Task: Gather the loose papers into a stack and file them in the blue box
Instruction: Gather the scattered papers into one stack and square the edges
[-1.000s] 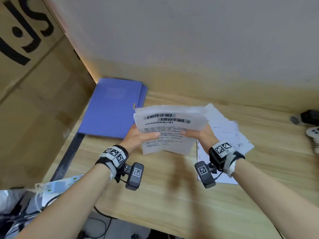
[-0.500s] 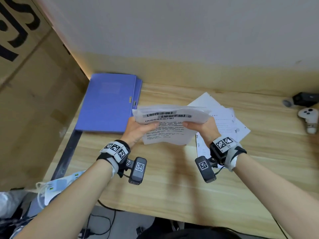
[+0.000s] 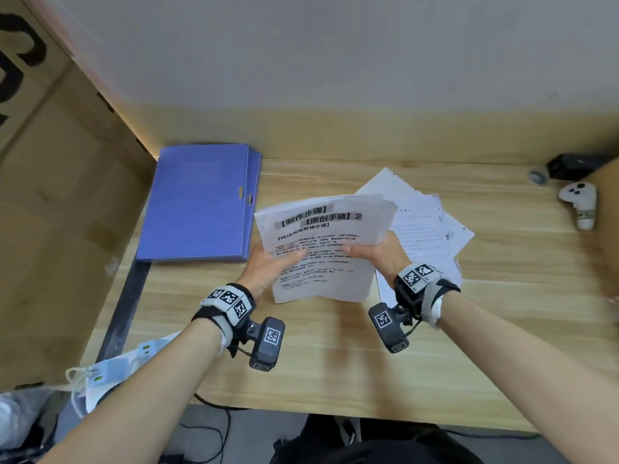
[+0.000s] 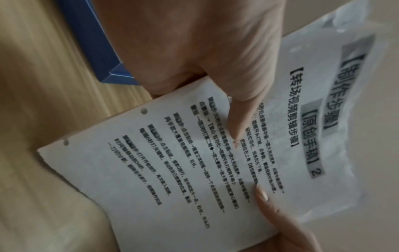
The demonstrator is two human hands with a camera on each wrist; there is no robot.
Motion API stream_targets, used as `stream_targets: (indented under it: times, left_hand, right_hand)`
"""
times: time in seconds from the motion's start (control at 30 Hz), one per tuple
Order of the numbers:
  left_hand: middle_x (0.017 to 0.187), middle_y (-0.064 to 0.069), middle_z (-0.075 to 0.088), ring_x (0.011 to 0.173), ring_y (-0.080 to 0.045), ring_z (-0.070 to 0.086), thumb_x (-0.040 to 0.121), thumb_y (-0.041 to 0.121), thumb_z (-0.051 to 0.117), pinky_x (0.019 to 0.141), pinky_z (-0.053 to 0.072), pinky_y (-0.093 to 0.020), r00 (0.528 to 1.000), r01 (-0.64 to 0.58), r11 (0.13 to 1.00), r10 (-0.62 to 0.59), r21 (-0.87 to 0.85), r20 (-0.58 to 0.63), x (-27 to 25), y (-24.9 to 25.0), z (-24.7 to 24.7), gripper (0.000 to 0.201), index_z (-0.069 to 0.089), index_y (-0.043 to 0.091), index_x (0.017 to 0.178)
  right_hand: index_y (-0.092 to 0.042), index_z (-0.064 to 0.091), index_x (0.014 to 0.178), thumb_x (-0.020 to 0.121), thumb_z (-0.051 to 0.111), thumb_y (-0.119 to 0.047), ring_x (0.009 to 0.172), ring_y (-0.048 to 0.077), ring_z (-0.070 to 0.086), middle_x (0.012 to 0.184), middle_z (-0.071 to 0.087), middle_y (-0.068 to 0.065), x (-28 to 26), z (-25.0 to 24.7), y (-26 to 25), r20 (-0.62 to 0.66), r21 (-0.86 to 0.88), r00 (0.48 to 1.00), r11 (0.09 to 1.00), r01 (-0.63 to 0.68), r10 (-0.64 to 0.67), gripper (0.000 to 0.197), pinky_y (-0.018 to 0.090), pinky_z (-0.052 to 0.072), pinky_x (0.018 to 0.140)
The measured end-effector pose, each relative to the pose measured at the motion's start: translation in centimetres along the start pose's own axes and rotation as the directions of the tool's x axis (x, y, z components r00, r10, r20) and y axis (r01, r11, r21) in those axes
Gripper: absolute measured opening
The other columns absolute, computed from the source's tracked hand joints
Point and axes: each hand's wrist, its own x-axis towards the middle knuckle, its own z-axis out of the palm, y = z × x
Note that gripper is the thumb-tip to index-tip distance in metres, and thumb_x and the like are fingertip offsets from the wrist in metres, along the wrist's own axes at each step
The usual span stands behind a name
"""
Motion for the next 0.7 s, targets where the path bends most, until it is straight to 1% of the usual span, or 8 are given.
stream_targets:
  times: [0.13, 0.23, 0.33, 0.43, 0.53, 0.57, 0.63, 0.7]
  left_hand:
    - [0.107, -0.002, 0.076, 0.101, -0.018, 0.072, 0.079, 0.018, 0.080, 0.092, 0.056, -0.044, 0.996, 0.056, 0.995, -0.060, -0.077, -0.061, 0.6, -0.9, -0.2, 0.030, 0.071, 0.015, 0.107]
    - [0.105, -0.005, 0.076, 0.098, -0.021, 0.073, 0.080, 0.015, 0.079, 0.090, 0.057, -0.045, 0.988, 0.121, 0.989, -0.129, -0.085, -0.090, 1.3, -1.9, 0.2, 0.026, 0.071, 0.013, 0.105]
    - [0.105, -0.004, 0.074, 0.095, -0.019, 0.072, 0.084, 0.011, 0.074, 0.090, 0.056, -0.044, 0.963, 0.227, 0.966, -0.241, -0.120, -0.119, 2.3, -3.6, 0.8, 0.021, 0.069, 0.017, 0.103]
    - [0.111, -0.007, 0.073, 0.099, -0.024, 0.070, 0.084, 0.010, 0.075, 0.093, 0.055, -0.046, 0.927, 0.322, 0.941, -0.336, -0.107, -0.164, 3.6, -5.8, 1.0, 0.024, 0.069, 0.015, 0.107]
    - [0.114, -0.009, 0.072, 0.101, -0.028, 0.069, 0.084, 0.012, 0.075, 0.095, 0.054, -0.048, 0.883, 0.390, 0.915, -0.404, -0.104, -0.238, 5.0, -7.7, 1.2, 0.031, 0.068, 0.009, 0.114]
    - [0.114, -0.010, 0.072, 0.101, -0.028, 0.069, 0.084, 0.011, 0.074, 0.095, 0.054, -0.047, 0.873, 0.400, 0.911, -0.412, -0.099, -0.261, 5.2, -8.0, 1.2, 0.029, 0.068, 0.008, 0.113]
    - [0.112, -0.009, 0.072, 0.097, -0.027, 0.068, 0.085, 0.007, 0.070, 0.090, 0.054, -0.040, 0.864, 0.404, 0.913, -0.401, -0.058, -0.305, 5.8, -8.6, 2.1, 0.020, 0.068, 0.011, 0.105]
    - [0.110, -0.006, 0.072, 0.091, -0.024, 0.067, 0.083, 0.005, 0.065, 0.080, 0.053, -0.033, 0.855, 0.399, 0.917, -0.367, 0.014, -0.366, 6.1, -8.3, 3.0, 0.024, 0.064, 0.016, 0.105]
  right_hand:
    - [-0.006, 0.073, 0.101, 0.058, 0.090, -0.021, 0.098, 0.030, 0.072, 0.101, 0.076, 0.010, 1.2, -0.1, 0.5, -0.056, 0.023, 0.996, 0.998, -0.066, 0.068, 0.049, 0.051, 0.055, 0.092]
    - [-0.007, 0.072, 0.101, 0.059, 0.090, -0.025, 0.094, 0.027, 0.073, 0.098, 0.077, 0.007, 2.8, 0.1, 1.8, -0.077, -0.025, 0.992, 0.995, -0.099, 0.097, 0.049, 0.047, 0.057, 0.090]
    - [-0.009, 0.070, 0.109, 0.068, 0.085, -0.014, 0.095, 0.028, 0.072, 0.101, 0.076, 0.007, 4.6, 0.4, 3.4, -0.055, -0.070, 0.990, 0.989, -0.132, 0.129, 0.045, 0.047, 0.057, 0.088]
    - [-0.012, 0.066, 0.113, 0.076, 0.073, -0.001, 0.092, 0.025, 0.070, 0.100, 0.073, 0.005, 6.4, -0.1, 4.6, -0.060, -0.167, 0.986, 0.972, -0.166, 0.158, 0.039, 0.040, 0.059, 0.083]
    - [-0.005, 0.064, 0.104, 0.080, 0.065, 0.009, 0.075, 0.019, 0.064, 0.083, 0.068, 0.004, 7.5, -1.6, 5.3, -0.144, -0.205, 0.973, 0.956, -0.208, 0.181, 0.028, 0.022, 0.057, 0.071]
    - [-0.005, 0.065, 0.101, 0.081, 0.062, 0.011, 0.072, 0.018, 0.064, 0.080, 0.068, 0.003, 7.7, -2.3, 5.6, -0.172, -0.197, 0.970, 0.958, -0.207, 0.174, 0.026, 0.021, 0.055, 0.066]
    - [-0.013, 0.067, 0.092, 0.080, 0.061, 0.008, 0.071, 0.020, 0.065, 0.078, 0.069, -0.001, 8.0, -4.5, 6.2, -0.245, -0.245, 0.958, 0.947, -0.210, 0.149, 0.025, 0.026, 0.056, 0.062]
    - [-0.024, 0.068, 0.087, 0.078, 0.066, -0.003, 0.078, 0.019, 0.068, 0.081, 0.070, -0.005, 8.3, -7.0, 6.4, -0.299, -0.338, 0.948, 0.916, -0.215, 0.112, 0.023, 0.032, 0.059, 0.071]
